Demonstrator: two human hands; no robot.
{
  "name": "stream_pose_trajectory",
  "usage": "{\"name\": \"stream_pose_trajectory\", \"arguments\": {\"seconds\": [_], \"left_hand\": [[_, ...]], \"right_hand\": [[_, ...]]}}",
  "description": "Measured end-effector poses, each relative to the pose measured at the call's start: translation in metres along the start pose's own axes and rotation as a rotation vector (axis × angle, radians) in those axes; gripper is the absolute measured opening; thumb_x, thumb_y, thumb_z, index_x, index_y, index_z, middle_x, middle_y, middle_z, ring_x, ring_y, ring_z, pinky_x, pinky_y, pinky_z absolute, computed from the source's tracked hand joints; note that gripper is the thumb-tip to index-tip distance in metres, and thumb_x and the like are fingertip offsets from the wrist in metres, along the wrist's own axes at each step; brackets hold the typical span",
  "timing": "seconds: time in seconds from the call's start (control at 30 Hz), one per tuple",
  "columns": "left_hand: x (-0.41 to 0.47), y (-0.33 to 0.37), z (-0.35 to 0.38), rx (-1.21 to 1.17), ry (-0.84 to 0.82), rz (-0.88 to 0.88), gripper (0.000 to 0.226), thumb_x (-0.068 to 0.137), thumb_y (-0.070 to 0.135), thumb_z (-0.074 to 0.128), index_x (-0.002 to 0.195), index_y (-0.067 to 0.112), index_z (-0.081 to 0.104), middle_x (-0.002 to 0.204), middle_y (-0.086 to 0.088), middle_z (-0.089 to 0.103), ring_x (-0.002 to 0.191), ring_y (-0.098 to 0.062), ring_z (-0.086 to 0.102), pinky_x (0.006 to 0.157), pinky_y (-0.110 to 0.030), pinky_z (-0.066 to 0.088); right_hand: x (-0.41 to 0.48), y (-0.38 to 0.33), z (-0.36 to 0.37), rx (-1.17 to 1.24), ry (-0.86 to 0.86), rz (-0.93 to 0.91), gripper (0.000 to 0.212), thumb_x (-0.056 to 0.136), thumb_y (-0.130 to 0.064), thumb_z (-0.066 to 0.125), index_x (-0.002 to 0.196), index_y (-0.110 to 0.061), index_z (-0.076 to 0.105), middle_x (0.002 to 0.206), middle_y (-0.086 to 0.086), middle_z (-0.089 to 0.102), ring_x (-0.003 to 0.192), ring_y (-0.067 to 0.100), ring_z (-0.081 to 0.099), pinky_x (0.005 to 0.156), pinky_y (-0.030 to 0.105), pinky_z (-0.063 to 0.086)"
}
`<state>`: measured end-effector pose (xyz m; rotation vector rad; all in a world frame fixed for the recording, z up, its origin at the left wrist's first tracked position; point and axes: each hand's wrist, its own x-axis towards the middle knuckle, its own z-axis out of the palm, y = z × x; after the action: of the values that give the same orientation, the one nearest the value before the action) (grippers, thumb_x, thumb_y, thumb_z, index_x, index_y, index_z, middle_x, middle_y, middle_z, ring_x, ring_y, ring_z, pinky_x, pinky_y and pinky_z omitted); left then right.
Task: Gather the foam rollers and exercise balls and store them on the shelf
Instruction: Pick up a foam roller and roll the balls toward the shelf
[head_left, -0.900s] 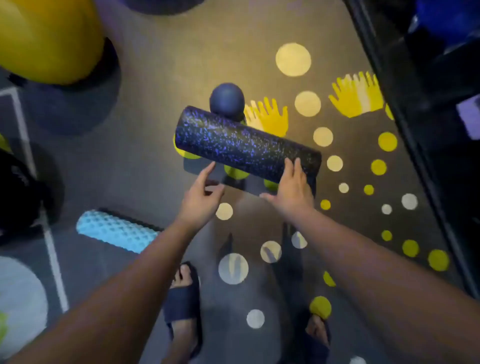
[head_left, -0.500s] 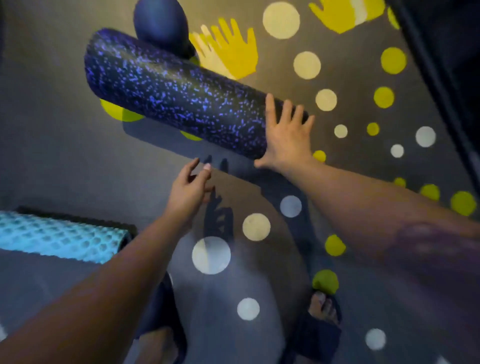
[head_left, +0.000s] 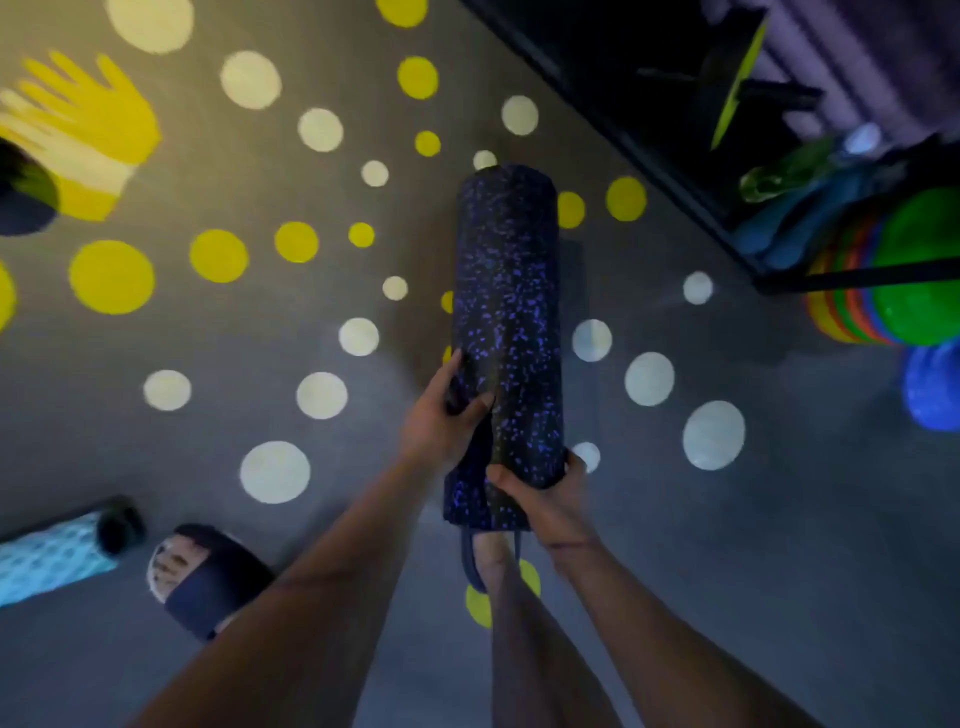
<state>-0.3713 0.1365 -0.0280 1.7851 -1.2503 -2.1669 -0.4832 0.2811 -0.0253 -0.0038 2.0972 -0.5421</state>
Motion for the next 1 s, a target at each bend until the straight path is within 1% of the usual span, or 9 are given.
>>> {"name": "stream_pose_trajectory", "arguments": {"seconds": [0.1,0.2,0.27,0.37,0.47,0.53,0.67,0.77,1.0], "left_hand": [[0.046,-0.031,0.057,0.168,-0.154,0.011,0.084,0.068,0.045,0.070,0.147,0.022,0.052,0.140,-0.003,0.061,0.132,-0.025,0.057,0.114,-0.045,0.044],[0.043,-0.014,0.090,0.363,-0.269,-0.040,0.059,0.086,0.007,0.056,0.144,0.020,0.056,0.130,0.000,0.065,0.122,-0.019,0.061,0.109,-0.032,0.048],[0.038,-0.014,0.101,0.443,-0.326,-0.078,0.056,0.093,-0.007,0.046,0.143,0.016,0.057,0.113,0.002,0.067,0.099,-0.015,0.062,0.082,-0.013,0.050],[0.022,-0.019,0.097,0.546,-0.325,-0.100,0.049,0.098,-0.003,0.043,0.136,0.019,0.064,0.125,-0.003,0.071,0.109,-0.020,0.067,0.083,-0.016,0.047],[-0.001,-0.037,0.067,0.511,-0.439,-0.172,0.045,0.095,0.005,0.048,0.132,0.024,0.064,0.126,-0.013,0.070,0.102,-0.018,0.065,0.085,-0.028,0.047],[-0.018,-0.046,0.027,0.472,-0.353,-0.221,0.047,0.083,0.016,0.054,0.124,0.037,0.062,0.119,-0.014,0.072,0.091,-0.017,0.060,0.079,-0.031,0.045],[-0.054,-0.057,-0.074,0.283,-0.110,-0.354,0.055,0.094,-0.009,0.052,0.142,0.016,0.052,0.113,-0.013,0.068,0.097,-0.029,0.066,0.067,-0.027,0.050],[-0.073,-0.066,-0.152,0.112,0.101,-0.412,0.046,0.100,-0.005,0.047,0.142,0.013,0.052,0.105,-0.014,0.069,0.076,-0.026,0.065,0.044,-0.017,0.042],[-0.116,-0.115,-0.292,-0.268,0.574,-0.415,0.039,0.096,0.009,0.051,0.134,0.016,0.058,0.108,-0.016,0.070,0.078,-0.027,0.066,0.068,-0.034,0.052]], "right_hand": [[0.038,0.024,-0.033,0.062,0.130,0.035,0.098,0.033,-0.066,0.095,0.112,-0.016,0.066,0.106,-0.003,0.075,0.093,0.013,0.074,0.077,0.043,0.064],[0.081,0.060,-0.057,0.036,0.210,0.068,0.120,0.023,-0.079,0.090,0.123,-0.020,0.060,0.115,-0.002,0.070,0.100,0.016,0.072,0.080,0.043,0.063],[0.096,0.075,-0.065,-0.004,0.170,0.080,0.122,0.026,-0.077,0.091,0.128,-0.020,0.054,0.119,0.000,0.067,0.103,0.019,0.070,0.084,0.044,0.062],[0.076,0.051,-0.066,-0.188,0.048,0.029,0.099,0.070,-0.038,0.092,0.145,-0.005,0.035,0.136,0.020,0.054,0.122,0.035,0.059,0.103,0.048,0.049],[0.051,0.024,-0.055,-0.495,-0.011,-0.020,0.082,0.099,-0.020,0.059,0.157,0.006,0.006,0.151,0.031,0.035,0.132,0.046,0.049,0.109,0.050,0.040],[0.037,0.007,-0.045,-0.710,0.028,-0.005,0.077,0.101,-0.022,0.049,0.159,-0.002,0.003,0.156,0.027,0.030,0.133,0.046,0.048,0.109,0.052,0.041],[0.003,-0.030,-0.011,-0.899,0.000,-0.002,0.072,0.096,-0.024,0.052,0.156,-0.010,0.015,0.152,0.022,0.033,0.138,0.041,0.042,0.108,0.050,0.039],[-0.026,-0.057,0.040,-1.004,-0.063,-0.173,0.055,0.098,-0.028,0.052,0.144,-0.008,0.032,0.142,0.021,0.043,0.130,0.043,0.047,0.102,0.049,0.044],[-0.088,-0.104,0.219,-1.238,-0.460,-0.613,0.046,0.098,-0.017,0.050,0.141,-0.004,0.041,0.143,0.020,0.044,0.129,0.040,0.050,0.102,0.046,0.045]]}}
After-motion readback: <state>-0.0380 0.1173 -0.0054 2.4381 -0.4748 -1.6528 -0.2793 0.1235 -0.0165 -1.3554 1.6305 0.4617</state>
